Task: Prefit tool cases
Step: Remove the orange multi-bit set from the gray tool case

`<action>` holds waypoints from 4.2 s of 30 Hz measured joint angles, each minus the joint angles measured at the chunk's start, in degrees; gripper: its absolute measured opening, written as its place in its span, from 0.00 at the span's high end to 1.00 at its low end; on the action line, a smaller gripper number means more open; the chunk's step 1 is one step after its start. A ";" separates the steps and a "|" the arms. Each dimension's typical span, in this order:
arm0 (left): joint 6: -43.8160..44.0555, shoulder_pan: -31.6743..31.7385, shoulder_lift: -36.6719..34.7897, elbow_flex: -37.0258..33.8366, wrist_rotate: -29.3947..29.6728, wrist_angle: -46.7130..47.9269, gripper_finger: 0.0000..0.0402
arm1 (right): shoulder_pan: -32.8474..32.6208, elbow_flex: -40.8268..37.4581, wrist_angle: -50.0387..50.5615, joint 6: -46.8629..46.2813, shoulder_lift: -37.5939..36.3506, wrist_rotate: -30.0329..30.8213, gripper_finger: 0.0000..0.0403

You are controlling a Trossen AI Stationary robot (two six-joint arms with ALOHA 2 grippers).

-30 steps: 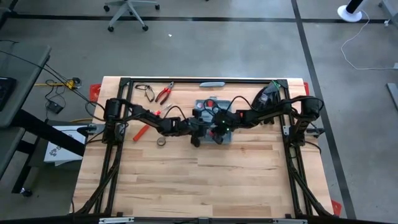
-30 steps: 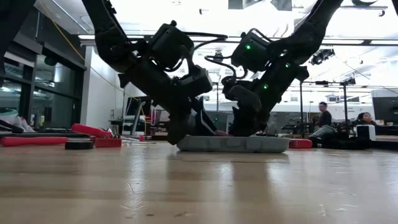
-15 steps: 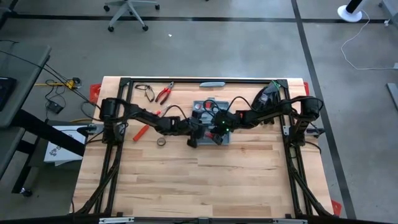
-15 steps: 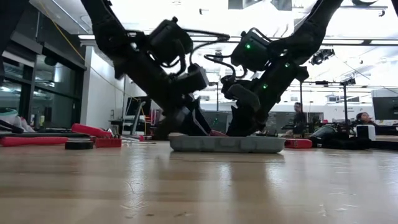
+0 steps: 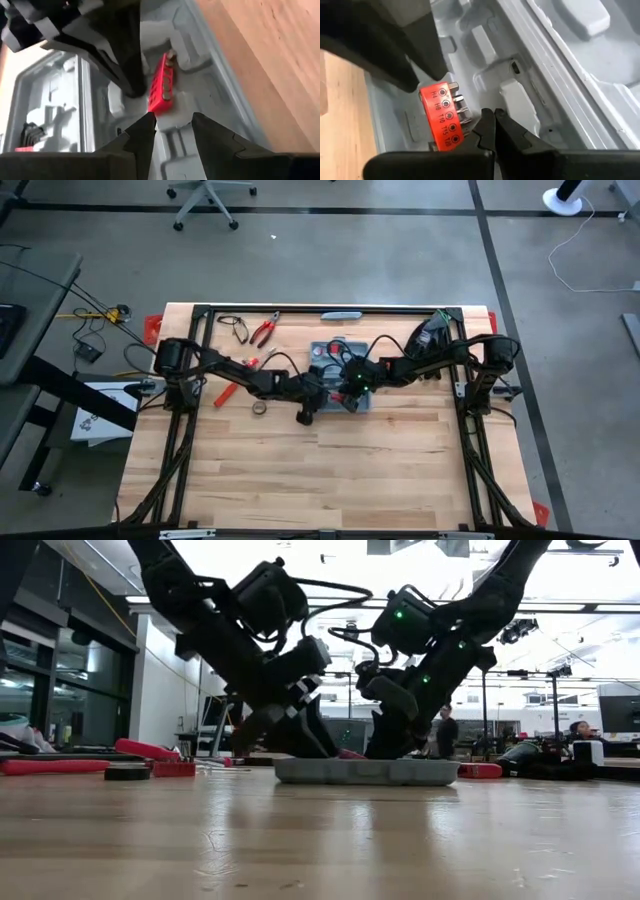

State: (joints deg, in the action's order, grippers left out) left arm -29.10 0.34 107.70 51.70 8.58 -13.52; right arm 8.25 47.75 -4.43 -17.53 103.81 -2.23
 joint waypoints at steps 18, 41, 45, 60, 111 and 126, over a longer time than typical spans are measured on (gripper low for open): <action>-0.96 0.09 1.19 0.01 2.27 -7.30 0.67 | 0.02 0.00 -0.24 0.06 -0.04 -0.27 1.00; -5.86 1.84 3.30 0.42 5.69 -8.73 0.67 | 0.00 0.00 -0.92 0.06 -0.04 -0.41 1.00; -5.62 2.97 3.24 0.55 1.51 -6.93 0.67 | -0.02 0.00 -0.96 0.06 -0.04 -0.41 1.00; -5.04 4.54 6.62 3.46 -5.02 -4.90 0.70 | 0.02 -0.04 -1.65 0.06 -0.02 -0.17 1.00; 25.85 -5.59 -6.20 1.99 31.92 37.11 0.97 | -0.04 -4.35 -0.61 -0.63 -1.70 6.31 1.00; 39.54 -9.68 -6.34 -6.56 29.94 32.75 0.84 | -0.04 -5.44 -3.80 -1.68 -1.49 5.67 1.00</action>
State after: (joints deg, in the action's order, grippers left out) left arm 10.44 -9.34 101.36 45.15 38.52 19.23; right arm 8.21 42.30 -8.23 -19.22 102.32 3.44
